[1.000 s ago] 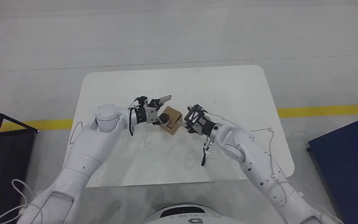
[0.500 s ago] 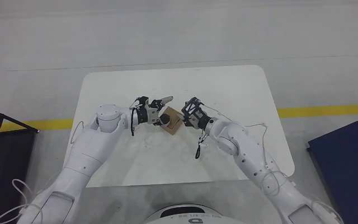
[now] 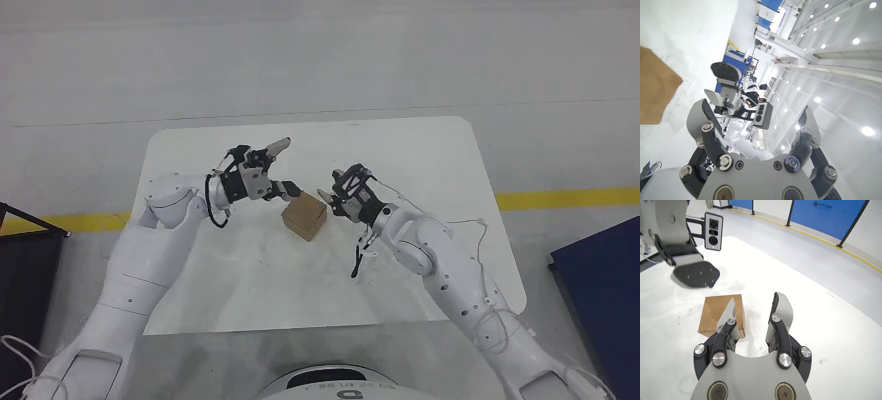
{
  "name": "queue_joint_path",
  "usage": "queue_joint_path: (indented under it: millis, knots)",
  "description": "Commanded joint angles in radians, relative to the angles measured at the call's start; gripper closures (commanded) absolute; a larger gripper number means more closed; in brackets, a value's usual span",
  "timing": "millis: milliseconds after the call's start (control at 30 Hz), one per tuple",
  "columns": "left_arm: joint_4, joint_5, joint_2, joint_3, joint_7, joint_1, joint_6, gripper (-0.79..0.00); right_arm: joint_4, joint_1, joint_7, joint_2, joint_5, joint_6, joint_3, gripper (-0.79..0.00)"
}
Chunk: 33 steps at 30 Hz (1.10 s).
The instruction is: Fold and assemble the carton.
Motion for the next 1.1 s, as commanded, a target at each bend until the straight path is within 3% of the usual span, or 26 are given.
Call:
queue_joint_path:
  millis: [0, 33, 67, 200, 333, 800, 1067]
  knots:
    - [-0.067, 0.008, 0.019, -0.096, 0.003, 0.048, 0.015, -0.785, -0.017, -0.008, -0.010, 0.003, 0.003, -0.019, 0.013, -0.243]
    - [-0.097, 0.016, 0.029, -0.142, 0.004, 0.076, 0.023, -0.785, -0.026, -0.010, -0.017, 0.004, 0.001, -0.030, 0.017, -0.058]
    - [-0.123, 0.026, 0.038, -0.186, 0.005, 0.106, 0.031, -0.785, -0.032, -0.011, -0.018, 0.005, -0.003, -0.041, 0.018, 0.000]
    - [-0.176, 0.044, 0.064, -0.337, -0.008, 0.246, 0.047, -0.785, -0.023, 0.017, 0.039, 0.001, -0.024, -0.079, -0.016, 0.000]
    - [-0.184, 0.028, 0.077, -0.436, -0.035, 0.383, 0.029, -0.785, 0.021, 0.073, 0.119, -0.014, -0.007, -0.085, -0.070, 0.000]
    - [-0.184, 0.028, 0.077, -0.436, -0.035, 0.383, 0.029, -0.785, 0.117, 0.167, 0.254, -0.051, 0.040, -0.100, -0.179, 0.000]
    - [-0.184, 0.028, 0.077, -0.436, -0.035, 0.383, 0.029, -0.785, 0.086, 0.155, 0.227, -0.049, 0.024, -0.085, -0.162, 0.000]
